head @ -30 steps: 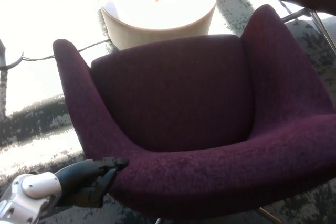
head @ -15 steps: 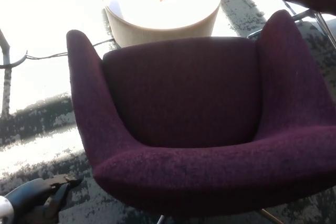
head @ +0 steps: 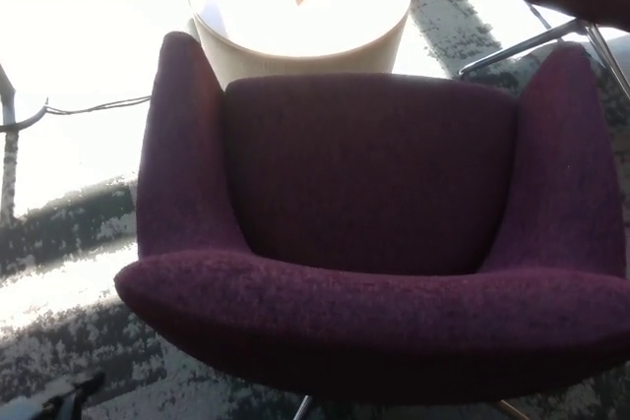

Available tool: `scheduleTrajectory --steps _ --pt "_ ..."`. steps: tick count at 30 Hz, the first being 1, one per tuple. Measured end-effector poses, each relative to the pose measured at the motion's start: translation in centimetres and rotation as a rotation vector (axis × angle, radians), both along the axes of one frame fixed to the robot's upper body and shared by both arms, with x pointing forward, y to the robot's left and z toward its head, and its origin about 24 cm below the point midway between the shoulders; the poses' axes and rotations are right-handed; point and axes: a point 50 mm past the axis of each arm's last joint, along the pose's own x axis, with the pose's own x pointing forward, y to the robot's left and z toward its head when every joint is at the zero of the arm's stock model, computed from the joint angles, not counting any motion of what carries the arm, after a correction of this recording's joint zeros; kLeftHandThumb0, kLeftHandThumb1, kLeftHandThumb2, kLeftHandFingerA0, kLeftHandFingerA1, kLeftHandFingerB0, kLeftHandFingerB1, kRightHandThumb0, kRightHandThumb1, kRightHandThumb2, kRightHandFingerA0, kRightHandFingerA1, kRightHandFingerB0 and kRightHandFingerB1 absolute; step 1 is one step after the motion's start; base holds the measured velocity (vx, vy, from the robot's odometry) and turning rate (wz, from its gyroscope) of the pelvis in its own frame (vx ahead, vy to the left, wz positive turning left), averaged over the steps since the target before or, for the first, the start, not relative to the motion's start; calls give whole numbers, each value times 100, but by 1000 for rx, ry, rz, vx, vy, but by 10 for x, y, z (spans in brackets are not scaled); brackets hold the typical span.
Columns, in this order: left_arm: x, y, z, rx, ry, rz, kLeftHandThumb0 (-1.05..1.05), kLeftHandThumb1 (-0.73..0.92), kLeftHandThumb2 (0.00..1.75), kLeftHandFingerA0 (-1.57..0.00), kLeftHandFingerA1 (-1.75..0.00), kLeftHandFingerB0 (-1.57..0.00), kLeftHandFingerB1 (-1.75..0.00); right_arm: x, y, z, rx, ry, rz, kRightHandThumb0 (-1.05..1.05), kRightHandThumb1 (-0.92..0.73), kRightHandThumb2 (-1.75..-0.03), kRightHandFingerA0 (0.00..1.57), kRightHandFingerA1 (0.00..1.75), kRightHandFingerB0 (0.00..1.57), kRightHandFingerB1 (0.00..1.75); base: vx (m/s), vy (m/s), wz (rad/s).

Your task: The robot stands in front of a sofa and uses its left hand to push the left side of the sofa

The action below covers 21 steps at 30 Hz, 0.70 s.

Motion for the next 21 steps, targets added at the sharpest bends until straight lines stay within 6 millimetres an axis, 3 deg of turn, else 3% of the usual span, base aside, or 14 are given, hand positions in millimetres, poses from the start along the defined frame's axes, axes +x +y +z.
scheduleTrajectory --steps 2,7,8,9,13,21 --pt "-7 -3 -5 -20 -1 14 -92 85 122 0 -14 0 -9 -2 0 -1 3 6 0 -61 -83 -65 61 44 57 42 0 0 0" --pt "-42 -21 -27 -80 43 65 -90 82 121 0 -15 0 -11 -10 0 -3 6 29 1 -59 -83 -65 62 44 57 42 0 0 0" --pt "-45 -23 -29 -84 48 69 -92 77 100 0 -6 0 0 -11 0 -3 7 32 1 -58 -82 -65 61 43 57 41 0 0 0" --pt "-49 -24 -30 -86 49 73 -90 86 124 0 -14 0 -10 -12 0 -4 8 33 1 -60 -82 -65 60 43 57 41 0 0 0" --pt "-71 -34 -39 -114 67 96 -95 92 125 0 -10 0 -6 -14 0 -4 10 42 3 -61 -81 -65 59 42 57 41 0 0 0" --pt "-87 -38 -47 -125 82 150 -96 87 122 0 -12 0 -9 -18 1 -6 10 54 6 -62 -83 -65 60 42 56 41 0 0 0"
